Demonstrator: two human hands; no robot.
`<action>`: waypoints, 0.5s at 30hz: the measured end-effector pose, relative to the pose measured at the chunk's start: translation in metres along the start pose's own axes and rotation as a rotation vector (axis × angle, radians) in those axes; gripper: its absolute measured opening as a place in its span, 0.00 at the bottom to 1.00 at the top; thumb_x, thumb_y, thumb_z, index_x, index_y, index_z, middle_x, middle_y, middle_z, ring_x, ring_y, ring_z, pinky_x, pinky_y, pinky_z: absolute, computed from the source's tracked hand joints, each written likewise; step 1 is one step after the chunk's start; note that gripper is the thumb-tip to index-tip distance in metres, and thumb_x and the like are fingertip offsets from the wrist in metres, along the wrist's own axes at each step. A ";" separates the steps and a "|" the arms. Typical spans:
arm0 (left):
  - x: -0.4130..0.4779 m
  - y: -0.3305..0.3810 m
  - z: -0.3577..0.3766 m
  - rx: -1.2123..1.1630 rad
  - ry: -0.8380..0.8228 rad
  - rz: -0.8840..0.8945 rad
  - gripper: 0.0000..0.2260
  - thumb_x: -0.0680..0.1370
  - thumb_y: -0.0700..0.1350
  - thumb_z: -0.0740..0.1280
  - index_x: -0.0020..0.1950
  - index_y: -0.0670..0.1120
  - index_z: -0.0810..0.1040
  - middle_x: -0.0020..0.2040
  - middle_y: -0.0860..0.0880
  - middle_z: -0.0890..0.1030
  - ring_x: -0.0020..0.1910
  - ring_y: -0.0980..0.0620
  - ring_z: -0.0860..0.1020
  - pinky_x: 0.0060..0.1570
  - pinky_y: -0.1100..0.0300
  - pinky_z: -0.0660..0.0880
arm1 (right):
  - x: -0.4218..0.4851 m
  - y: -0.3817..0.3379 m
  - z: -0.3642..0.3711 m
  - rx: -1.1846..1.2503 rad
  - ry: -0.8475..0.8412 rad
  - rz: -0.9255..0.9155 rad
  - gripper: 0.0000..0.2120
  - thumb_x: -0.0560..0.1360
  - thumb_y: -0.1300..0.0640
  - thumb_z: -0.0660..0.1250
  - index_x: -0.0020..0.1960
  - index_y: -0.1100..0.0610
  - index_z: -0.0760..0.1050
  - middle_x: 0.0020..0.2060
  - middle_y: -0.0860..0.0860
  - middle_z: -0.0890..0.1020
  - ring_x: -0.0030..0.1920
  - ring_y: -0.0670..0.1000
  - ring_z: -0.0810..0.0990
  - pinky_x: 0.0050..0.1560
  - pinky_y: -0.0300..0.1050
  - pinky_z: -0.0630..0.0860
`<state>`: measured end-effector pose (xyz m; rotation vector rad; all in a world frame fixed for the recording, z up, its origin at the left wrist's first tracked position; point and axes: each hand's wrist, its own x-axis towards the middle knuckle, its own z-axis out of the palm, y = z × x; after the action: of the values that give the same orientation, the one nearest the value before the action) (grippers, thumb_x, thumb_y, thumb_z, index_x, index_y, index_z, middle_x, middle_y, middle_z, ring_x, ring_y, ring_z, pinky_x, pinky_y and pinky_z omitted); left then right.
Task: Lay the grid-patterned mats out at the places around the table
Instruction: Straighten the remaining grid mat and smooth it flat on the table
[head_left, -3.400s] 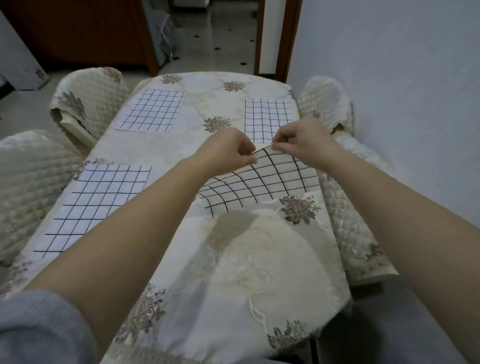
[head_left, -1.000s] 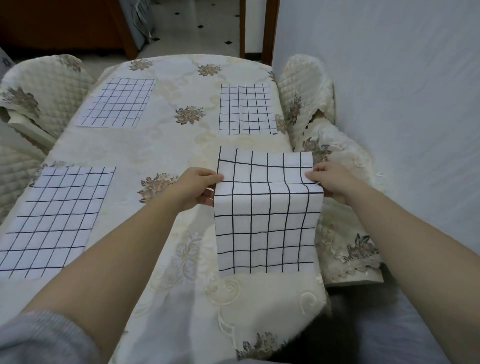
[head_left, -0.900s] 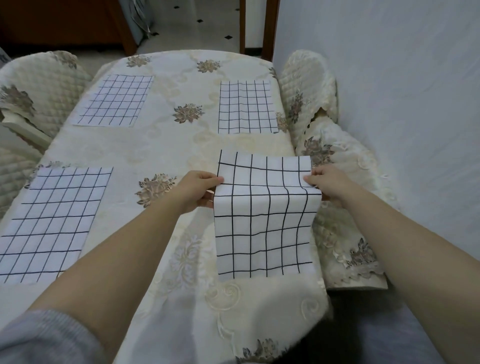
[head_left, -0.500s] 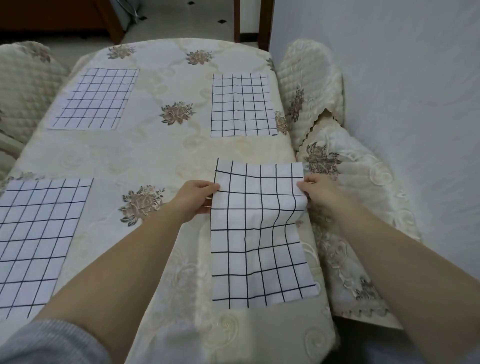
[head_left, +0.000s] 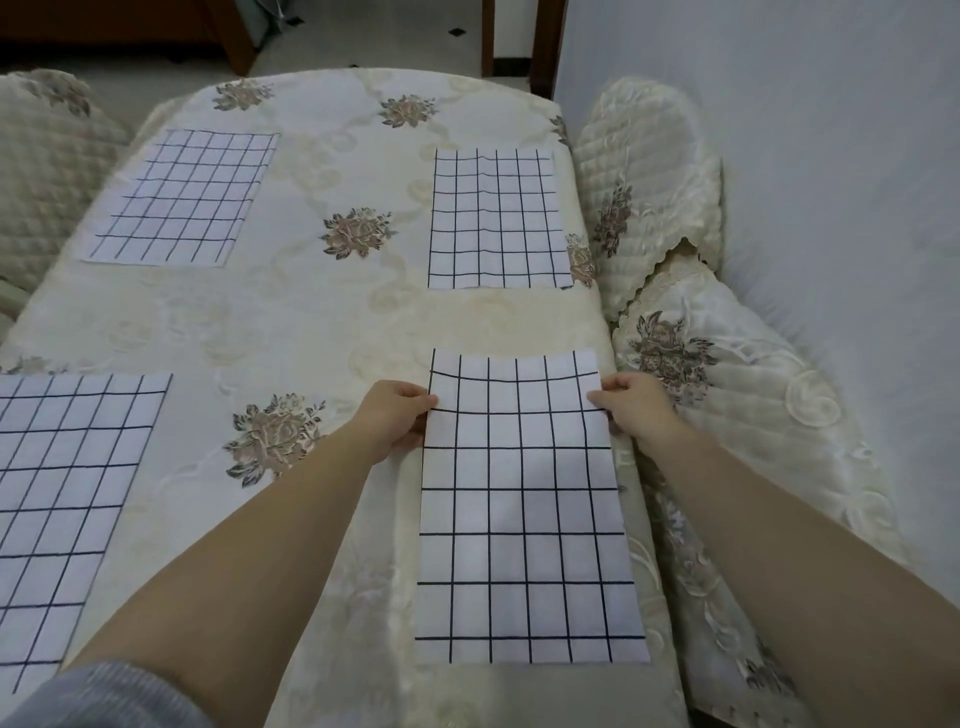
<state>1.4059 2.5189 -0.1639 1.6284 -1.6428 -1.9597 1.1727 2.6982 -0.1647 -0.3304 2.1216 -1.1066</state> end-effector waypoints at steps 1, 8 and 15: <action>0.002 0.000 0.000 0.004 0.013 0.000 0.07 0.77 0.39 0.67 0.49 0.35 0.80 0.44 0.36 0.82 0.38 0.42 0.81 0.37 0.52 0.78 | 0.001 0.000 0.001 0.012 0.003 0.004 0.04 0.72 0.64 0.70 0.46 0.60 0.76 0.36 0.54 0.77 0.34 0.50 0.74 0.32 0.43 0.72; 0.004 0.002 0.001 0.070 0.129 0.064 0.05 0.77 0.37 0.67 0.45 0.36 0.81 0.41 0.37 0.83 0.35 0.43 0.82 0.38 0.52 0.82 | 0.006 0.004 0.002 0.009 0.025 -0.001 0.06 0.72 0.62 0.72 0.39 0.55 0.76 0.36 0.53 0.79 0.36 0.51 0.77 0.41 0.48 0.77; -0.008 0.004 -0.002 0.177 0.184 0.107 0.05 0.74 0.35 0.67 0.39 0.38 0.82 0.36 0.39 0.83 0.35 0.42 0.81 0.45 0.46 0.82 | 0.003 0.011 -0.001 0.062 0.020 0.063 0.07 0.74 0.61 0.70 0.38 0.57 0.75 0.33 0.55 0.77 0.31 0.52 0.74 0.32 0.44 0.75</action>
<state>1.4090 2.5210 -0.1557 1.6831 -1.8314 -1.6034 1.1706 2.7038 -0.1744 -0.2224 2.0957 -1.1404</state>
